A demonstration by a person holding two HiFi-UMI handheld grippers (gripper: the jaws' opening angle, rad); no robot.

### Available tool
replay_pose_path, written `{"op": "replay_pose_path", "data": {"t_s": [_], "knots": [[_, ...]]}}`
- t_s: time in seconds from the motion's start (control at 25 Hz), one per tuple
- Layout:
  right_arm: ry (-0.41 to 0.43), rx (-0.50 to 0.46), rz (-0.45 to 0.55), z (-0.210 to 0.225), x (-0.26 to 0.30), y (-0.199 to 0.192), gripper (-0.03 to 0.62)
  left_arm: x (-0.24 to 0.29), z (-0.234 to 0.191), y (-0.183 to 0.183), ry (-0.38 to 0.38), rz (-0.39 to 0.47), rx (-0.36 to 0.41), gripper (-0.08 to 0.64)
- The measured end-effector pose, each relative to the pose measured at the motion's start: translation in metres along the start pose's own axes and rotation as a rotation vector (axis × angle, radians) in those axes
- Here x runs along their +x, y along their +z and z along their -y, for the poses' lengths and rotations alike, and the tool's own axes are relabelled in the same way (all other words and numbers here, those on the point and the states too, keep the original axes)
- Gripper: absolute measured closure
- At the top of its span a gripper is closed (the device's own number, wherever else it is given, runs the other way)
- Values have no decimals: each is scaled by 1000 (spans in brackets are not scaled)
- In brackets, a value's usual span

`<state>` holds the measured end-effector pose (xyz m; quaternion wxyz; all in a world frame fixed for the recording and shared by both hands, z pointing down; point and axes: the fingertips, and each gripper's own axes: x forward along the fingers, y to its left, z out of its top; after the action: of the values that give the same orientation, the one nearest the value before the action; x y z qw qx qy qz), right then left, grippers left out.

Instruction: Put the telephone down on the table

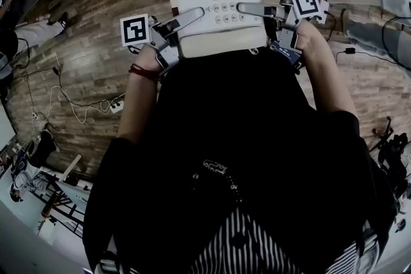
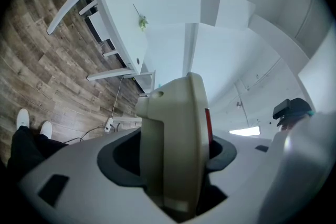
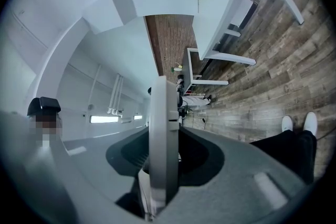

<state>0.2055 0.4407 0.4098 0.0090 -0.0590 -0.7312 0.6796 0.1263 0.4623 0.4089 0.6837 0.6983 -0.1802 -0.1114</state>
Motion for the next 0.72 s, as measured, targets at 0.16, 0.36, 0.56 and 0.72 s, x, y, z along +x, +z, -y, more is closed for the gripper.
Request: {"op": "replay_pose_path", "data": {"t_s": [0.16, 0.36, 0.56, 0.72], "knots": [[6, -13, -11, 2, -2, 1, 448, 1, -1, 0, 9, 0, 7, 282], [8, -23, -5, 3, -3, 2, 448, 3, -1, 2, 11, 5, 17, 282], [8, -20, 7, 0, -8, 1, 448, 7, 1, 0, 17, -17, 24, 282], [-8, -24, 24, 4, -7, 4, 448, 7, -2, 4, 6, -33, 18, 282]]}}
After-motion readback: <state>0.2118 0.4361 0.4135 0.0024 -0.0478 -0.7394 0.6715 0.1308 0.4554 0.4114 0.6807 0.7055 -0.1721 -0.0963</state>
